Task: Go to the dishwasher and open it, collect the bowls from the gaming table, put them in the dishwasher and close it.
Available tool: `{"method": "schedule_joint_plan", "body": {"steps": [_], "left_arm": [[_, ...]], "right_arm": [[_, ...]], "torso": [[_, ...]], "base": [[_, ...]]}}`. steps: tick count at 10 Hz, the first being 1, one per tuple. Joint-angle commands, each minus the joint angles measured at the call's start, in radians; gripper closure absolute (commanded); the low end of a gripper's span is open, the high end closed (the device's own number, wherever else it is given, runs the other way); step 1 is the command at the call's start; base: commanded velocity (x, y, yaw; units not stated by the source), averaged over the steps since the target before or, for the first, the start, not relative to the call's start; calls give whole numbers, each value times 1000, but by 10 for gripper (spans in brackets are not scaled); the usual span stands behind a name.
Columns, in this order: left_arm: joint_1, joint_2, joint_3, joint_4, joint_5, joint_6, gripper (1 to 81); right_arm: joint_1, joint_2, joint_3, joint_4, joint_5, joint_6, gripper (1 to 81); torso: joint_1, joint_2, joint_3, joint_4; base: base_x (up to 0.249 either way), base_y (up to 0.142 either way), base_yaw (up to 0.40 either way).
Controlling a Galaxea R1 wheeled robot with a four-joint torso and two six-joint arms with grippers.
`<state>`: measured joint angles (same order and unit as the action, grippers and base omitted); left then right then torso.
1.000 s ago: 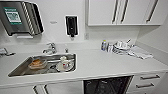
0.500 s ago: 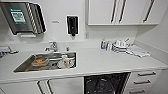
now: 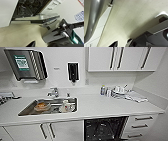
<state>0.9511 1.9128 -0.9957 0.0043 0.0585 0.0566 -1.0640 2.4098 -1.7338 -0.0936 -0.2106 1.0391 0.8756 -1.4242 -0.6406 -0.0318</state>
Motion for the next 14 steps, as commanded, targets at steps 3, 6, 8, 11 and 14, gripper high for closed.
{"method": "schedule_joint_plan", "body": {"steps": [3, 6, 8, 11, 14], "left_arm": [[-48, -10, 8, 8, 27, 11, 10], [-13, 31, -57, -3, 26, 9, 10], [60, 107, -226, -10, 24, 5, 10], [179, 248, -482, -24, 26, 5, 10], [289, 373, -693, -23, 27, 6, 10]], "right_arm": [[45, 36, -56, -3, -39, -7, 10], [22, 36, -56, -32, -35, -64, 10], [-30, 48, -62, -104, -23, -201, 10], [-139, 106, -185, -170, 63, -327, 10], [-210, 189, -338, -221, 65, -406, 10]], "torso": [[-1, 0, 0, 0], [-1, -1, 0, 0], [-1, -1, 0, 0], [-1, -1, 0, 0], [-1, -1, 0, 0]], "base": [[-61, 0, 0], [0, 0, 0], [0, 0, 0], [0, 0, 0], [0, 0, 0]]}}
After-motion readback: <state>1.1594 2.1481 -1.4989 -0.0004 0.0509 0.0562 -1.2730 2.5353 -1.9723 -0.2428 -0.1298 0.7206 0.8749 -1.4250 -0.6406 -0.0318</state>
